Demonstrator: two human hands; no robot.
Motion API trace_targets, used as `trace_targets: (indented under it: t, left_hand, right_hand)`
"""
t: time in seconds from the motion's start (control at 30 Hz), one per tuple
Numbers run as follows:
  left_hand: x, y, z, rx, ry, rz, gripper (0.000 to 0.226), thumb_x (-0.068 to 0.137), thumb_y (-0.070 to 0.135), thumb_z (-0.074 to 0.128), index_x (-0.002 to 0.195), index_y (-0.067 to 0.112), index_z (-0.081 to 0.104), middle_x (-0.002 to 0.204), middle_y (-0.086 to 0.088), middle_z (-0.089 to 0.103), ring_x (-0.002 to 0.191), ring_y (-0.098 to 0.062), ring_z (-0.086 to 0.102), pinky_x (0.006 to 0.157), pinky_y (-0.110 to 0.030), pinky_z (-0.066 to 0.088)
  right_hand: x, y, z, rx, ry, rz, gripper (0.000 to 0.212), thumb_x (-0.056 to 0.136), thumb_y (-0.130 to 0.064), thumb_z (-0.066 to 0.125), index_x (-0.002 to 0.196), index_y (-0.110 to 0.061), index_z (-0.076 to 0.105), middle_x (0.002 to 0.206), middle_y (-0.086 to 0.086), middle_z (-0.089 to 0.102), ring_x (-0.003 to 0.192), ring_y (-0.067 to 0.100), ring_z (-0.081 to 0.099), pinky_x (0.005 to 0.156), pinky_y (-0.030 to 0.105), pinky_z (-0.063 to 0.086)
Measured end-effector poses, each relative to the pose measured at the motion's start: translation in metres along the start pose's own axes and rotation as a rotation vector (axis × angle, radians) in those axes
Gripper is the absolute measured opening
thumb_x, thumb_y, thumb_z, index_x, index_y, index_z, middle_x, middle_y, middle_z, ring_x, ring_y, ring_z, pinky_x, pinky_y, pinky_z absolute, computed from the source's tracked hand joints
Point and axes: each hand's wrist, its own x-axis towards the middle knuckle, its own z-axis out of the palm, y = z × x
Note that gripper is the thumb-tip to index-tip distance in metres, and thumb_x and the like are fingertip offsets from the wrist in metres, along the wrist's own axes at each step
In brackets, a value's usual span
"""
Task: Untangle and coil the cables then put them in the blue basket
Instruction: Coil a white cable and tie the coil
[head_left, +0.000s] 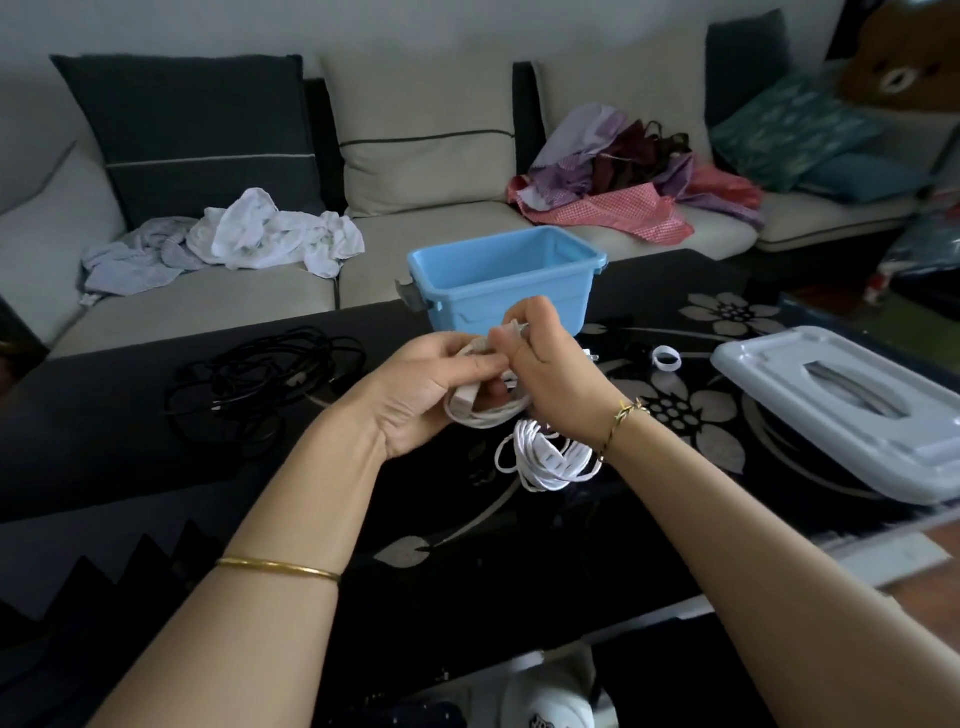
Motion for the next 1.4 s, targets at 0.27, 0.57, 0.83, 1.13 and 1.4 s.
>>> trace_targets:
  t: [0.27,0.57,0.83,1.13,1.4]
  left_hand:
    - [0.032,-0.01,0.035,0.386,0.499,0.117,0.003,0.089,0.012,0.059,0.088,0.009,0.057,0.071,0.0,0.061,0.05,-0.007,0.053,0.053,-0.022,0.043]
    - [0.047,-0.015,0.058,0.203,0.352,0.171,0.019,0.1,0.014,0.044,0.081,0.012,0.044,0.071,-0.007,0.052,0.05,-0.014,0.042,0.053,-0.028,0.04]
    - [0.061,-0.015,0.037,0.039,0.457,0.105,0.021,0.099,0.007,0.043,0.079,0.009,0.04,0.068,-0.01,0.046,0.04,-0.01,0.034,0.055,-0.03,0.039]
    - [0.059,-0.015,0.027,-0.026,0.414,0.066,0.022,0.1,0.007,0.043,0.078,0.008,0.041,0.066,-0.01,0.047,0.041,-0.01,0.036,0.052,-0.028,0.042]
    - [0.051,-0.011,0.03,-0.084,0.407,0.037,0.019,0.1,0.007,0.044,0.081,0.007,0.043,0.068,-0.01,0.047,0.041,-0.01,0.037,0.053,-0.028,0.044]
  right_hand:
    - [0.008,0.012,-0.01,0.058,0.158,0.116,0.021,0.096,-0.034,0.043,0.103,-0.014,0.038,0.083,-0.005,0.05,0.069,0.017,0.05,0.063,0.037,0.043]
    - [0.008,0.024,-0.042,0.189,0.169,0.177,0.015,0.098,-0.033,0.041,0.085,-0.024,0.04,0.078,-0.005,0.046,0.067,0.009,0.044,0.068,0.032,0.04]
    - [0.031,0.097,-0.081,-0.337,0.35,0.528,0.035,0.091,-0.008,0.039,0.121,-0.005,0.056,0.117,0.014,0.058,0.108,0.032,0.055,0.084,0.038,0.047]
    - [0.04,0.135,-0.074,-0.859,0.425,0.595,0.046,0.082,0.004,0.054,0.125,-0.006,0.039,0.143,0.016,0.024,0.101,0.038,0.055,0.065,0.038,0.038]
    - [0.024,0.147,-0.083,-0.84,0.371,0.7,0.025,0.089,-0.004,0.053,0.114,-0.004,0.053,0.123,0.016,0.044,0.098,0.038,0.056,0.07,0.037,0.04]
